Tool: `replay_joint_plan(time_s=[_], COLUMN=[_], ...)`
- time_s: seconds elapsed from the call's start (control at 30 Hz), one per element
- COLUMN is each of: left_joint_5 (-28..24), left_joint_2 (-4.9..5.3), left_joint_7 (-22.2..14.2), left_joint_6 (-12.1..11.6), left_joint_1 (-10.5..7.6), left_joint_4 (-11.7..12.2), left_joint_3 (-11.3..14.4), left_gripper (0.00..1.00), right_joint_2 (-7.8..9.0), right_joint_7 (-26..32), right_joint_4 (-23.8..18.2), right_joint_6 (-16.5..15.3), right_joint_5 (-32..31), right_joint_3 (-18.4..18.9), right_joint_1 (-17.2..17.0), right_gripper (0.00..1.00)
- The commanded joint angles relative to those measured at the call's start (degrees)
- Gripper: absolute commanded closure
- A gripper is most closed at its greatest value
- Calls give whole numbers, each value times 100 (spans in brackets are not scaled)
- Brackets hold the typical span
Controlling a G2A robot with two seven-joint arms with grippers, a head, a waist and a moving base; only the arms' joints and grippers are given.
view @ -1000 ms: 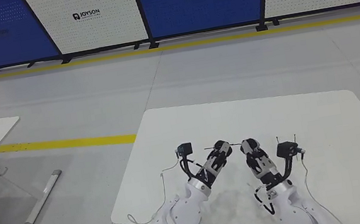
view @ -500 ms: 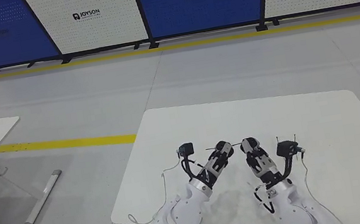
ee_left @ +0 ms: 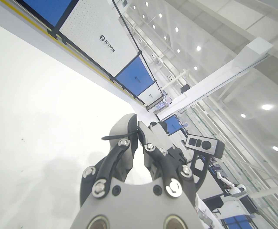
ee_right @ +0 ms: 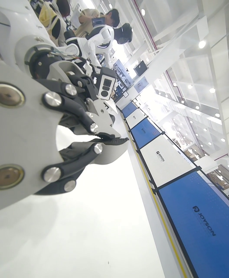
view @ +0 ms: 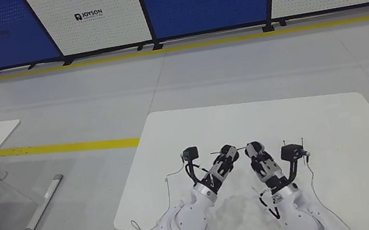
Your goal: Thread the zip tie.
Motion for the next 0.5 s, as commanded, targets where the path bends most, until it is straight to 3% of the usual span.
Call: replay_joint_plan(time_s=[0.0, 0.03, 0.17, 0.47], left_joint_5=[-18, -27, -46, -101], left_joint_2=[-2, -2, -2, 8], left_joint_7=[-8, -12, -20, -12], left_joint_6=[9, 12, 9, -31], left_joint_1=[-3, -5, -11, 9], left_joint_4=[1, 1, -3, -2], left_joint_3=[1, 1, -6, -69], left_gripper=[64, 55, 53, 63], right_joint_2=[-3, -4, -17, -45], right_joint_7=[-4, 0, 11, 31], right_joint_4=[-11, -13, -6, 92], right_joint_6=[27, 36, 99, 264], right_joint_5=[3, 5, 21, 128], right_joint_3=[3, 2, -15, 1], right_joint_1=[-5, -2, 16, 94], right_gripper=[100, 100, 100, 100])
